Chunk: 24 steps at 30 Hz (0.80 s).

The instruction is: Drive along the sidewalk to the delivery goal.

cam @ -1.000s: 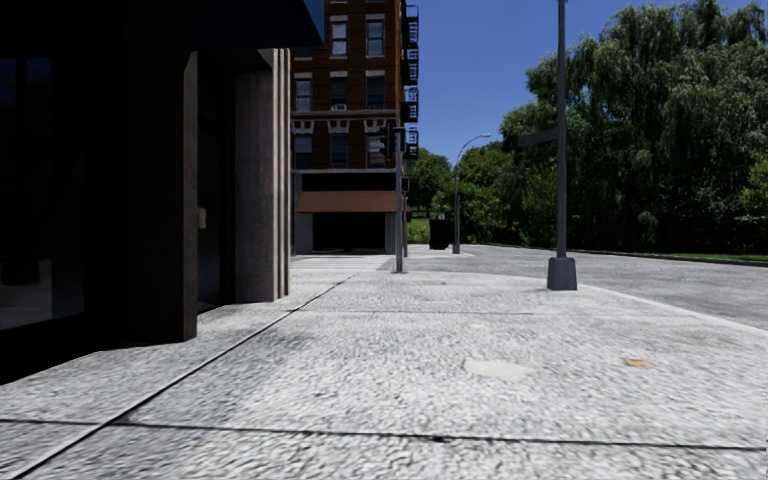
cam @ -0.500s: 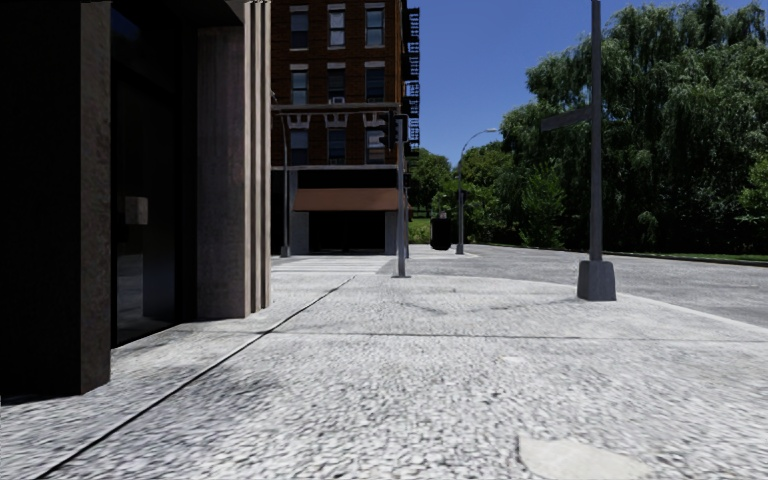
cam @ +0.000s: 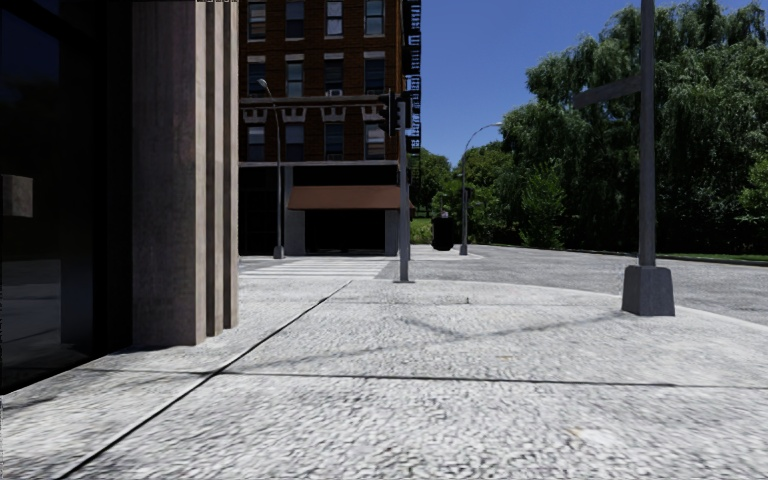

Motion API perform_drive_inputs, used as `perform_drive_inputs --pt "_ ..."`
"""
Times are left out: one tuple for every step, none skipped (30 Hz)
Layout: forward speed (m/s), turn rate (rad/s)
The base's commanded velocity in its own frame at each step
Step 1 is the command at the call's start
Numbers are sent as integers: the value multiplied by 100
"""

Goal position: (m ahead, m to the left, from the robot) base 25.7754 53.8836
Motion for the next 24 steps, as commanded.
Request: perform_drive_inputs --pt "200 0" --pt "200 0" --pt "200 0" --pt "200 0" --pt "200 0" --pt "200 0" --pt "200 0" --pt "200 0" --pt "200 0" --pt "200 0" --pt "200 0" --pt "200 0" --pt "200 0" --pt "200 0" --pt "200 2" --pt "200 2" --pt "200 10" --pt "200 16" --pt "200 16" --pt "200 18" --pt "200 18" --pt "200 18" --pt "200 18" --pt "200 18"
